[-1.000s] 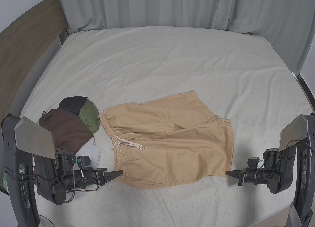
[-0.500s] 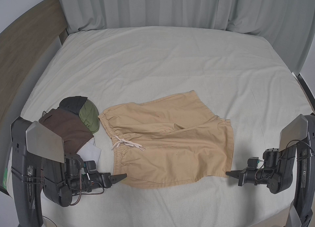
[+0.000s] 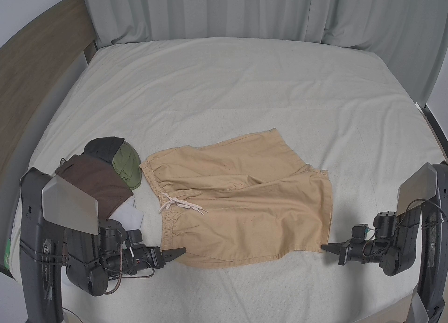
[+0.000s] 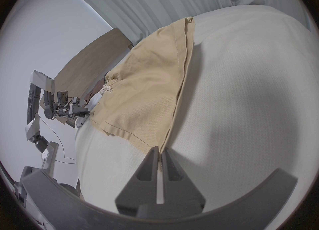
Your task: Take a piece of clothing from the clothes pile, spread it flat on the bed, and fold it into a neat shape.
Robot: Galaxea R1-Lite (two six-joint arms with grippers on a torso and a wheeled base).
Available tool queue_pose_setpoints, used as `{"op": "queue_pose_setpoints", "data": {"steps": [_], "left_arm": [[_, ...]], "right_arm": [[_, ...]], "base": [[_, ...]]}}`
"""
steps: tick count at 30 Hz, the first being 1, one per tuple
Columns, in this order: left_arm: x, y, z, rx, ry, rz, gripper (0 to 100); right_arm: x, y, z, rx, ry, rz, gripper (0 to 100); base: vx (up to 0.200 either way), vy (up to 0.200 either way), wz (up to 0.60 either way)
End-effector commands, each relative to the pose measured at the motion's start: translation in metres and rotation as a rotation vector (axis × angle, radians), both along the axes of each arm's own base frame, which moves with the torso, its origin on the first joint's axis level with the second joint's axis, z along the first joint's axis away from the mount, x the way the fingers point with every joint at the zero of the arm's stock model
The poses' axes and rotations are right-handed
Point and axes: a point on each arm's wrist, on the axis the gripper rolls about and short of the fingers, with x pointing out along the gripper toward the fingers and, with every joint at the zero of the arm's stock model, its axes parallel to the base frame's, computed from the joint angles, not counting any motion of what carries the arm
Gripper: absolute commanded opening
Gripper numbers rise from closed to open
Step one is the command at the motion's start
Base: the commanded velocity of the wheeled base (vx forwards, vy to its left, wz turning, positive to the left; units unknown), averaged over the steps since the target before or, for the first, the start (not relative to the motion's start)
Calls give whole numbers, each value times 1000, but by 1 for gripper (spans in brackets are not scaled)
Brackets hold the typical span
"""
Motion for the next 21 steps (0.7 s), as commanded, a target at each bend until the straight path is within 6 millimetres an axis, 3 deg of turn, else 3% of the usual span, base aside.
{"op": "queue_pose_setpoints", "data": {"steps": [1,14,21], "left_arm": [[0,0,-2,4,5,4,0],[-2,4,-4,18,13,16,0],[-13,13,0,30,41,31,0]], "right_arm": [[0,0,-1,-1,2,1,0],[-1,1,0,-2,1,4,0],[-17,2,5,-2,48,11,0]], "base": [[0,0,0],[0,0,0],[0,0,0]]}}
